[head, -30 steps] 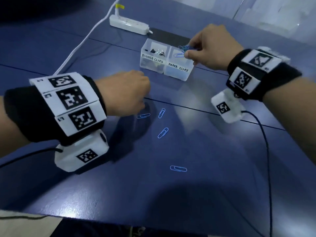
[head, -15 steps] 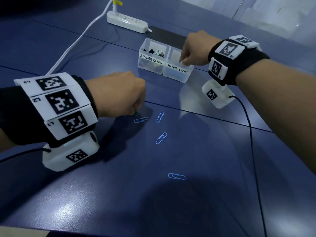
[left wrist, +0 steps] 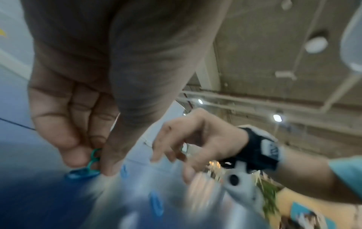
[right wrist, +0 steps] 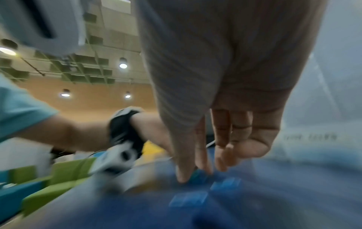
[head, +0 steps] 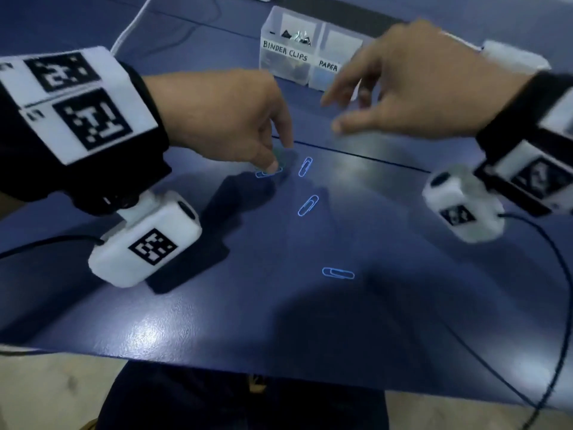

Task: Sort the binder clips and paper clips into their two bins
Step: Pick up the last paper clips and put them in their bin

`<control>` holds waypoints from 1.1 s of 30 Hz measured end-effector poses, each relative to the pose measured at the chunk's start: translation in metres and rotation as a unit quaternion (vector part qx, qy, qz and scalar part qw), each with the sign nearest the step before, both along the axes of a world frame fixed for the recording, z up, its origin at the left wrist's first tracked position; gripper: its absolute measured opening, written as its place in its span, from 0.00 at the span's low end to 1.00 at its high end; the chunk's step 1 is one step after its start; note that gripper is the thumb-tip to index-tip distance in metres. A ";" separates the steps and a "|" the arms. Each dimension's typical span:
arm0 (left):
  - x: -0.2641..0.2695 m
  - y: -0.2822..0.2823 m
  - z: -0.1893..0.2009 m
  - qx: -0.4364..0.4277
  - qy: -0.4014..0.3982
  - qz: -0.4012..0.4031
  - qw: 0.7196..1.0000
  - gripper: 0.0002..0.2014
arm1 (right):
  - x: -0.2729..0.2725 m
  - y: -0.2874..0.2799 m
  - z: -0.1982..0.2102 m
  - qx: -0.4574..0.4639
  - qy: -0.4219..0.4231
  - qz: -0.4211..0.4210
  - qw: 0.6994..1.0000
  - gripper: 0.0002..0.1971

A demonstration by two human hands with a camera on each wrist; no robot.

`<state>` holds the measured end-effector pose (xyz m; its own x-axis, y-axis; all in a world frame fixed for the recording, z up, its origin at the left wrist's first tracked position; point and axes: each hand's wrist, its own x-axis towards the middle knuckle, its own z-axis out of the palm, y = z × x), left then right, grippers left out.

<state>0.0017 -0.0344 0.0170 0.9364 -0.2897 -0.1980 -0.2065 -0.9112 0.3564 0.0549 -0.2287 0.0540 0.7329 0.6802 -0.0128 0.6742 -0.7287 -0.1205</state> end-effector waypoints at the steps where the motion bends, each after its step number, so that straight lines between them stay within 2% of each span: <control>1: -0.002 -0.003 -0.002 0.011 -0.001 -0.002 1.000 0.12 | -0.019 -0.003 -0.006 -0.027 0.041 0.029 0.998 0.16; 3: -0.005 -0.010 -0.006 0.037 -0.018 0.000 0.999 0.11 | -0.045 -0.008 -0.023 -0.060 0.090 0.075 0.991 0.17; 6: -0.009 -0.018 -0.006 0.057 -0.034 0.006 0.998 0.07 | -0.057 -0.010 -0.046 -0.035 0.102 0.103 0.989 0.16; 10: -0.008 -0.022 -0.006 0.077 -0.026 0.015 0.997 0.03 | -0.055 -0.007 -0.053 0.020 0.099 0.095 0.990 0.10; 15: -0.006 -0.024 -0.007 0.092 -0.016 0.016 0.996 0.03 | -0.054 -0.001 -0.050 0.001 0.116 0.074 0.991 0.03; 19: -0.009 -0.025 -0.011 0.096 -0.031 0.014 0.995 0.04 | -0.055 0.000 -0.050 -0.034 0.103 0.058 0.992 0.04; 22: -0.010 -0.025 -0.012 0.089 -0.049 0.020 0.995 0.02 | -0.060 -0.005 -0.040 -0.015 0.112 0.053 0.992 0.04; 24: -0.010 -0.025 -0.010 0.086 -0.055 0.027 0.994 0.02 | -0.069 -0.012 -0.031 0.014 0.156 0.043 0.987 0.06; 27: -0.008 -0.023 -0.008 0.077 -0.047 0.032 0.995 0.02 | -0.090 -0.023 -0.029 0.016 0.251 0.028 0.967 0.14; 29: -0.005 -0.022 -0.008 0.075 -0.041 0.033 0.996 0.03 | -0.101 -0.028 -0.037 -0.014 0.243 0.023 0.970 0.15; 33: 0.000 -0.018 -0.008 0.070 -0.045 0.034 0.996 0.04 | -0.108 -0.034 -0.046 -0.019 0.196 0.012 0.980 0.04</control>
<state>0.0013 -0.0527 0.0087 0.9689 -0.1998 -0.1457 -0.1675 -0.9637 0.2079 -0.0527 -0.2623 0.0081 0.6501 0.6915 -0.3150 0.5993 -0.7214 -0.3469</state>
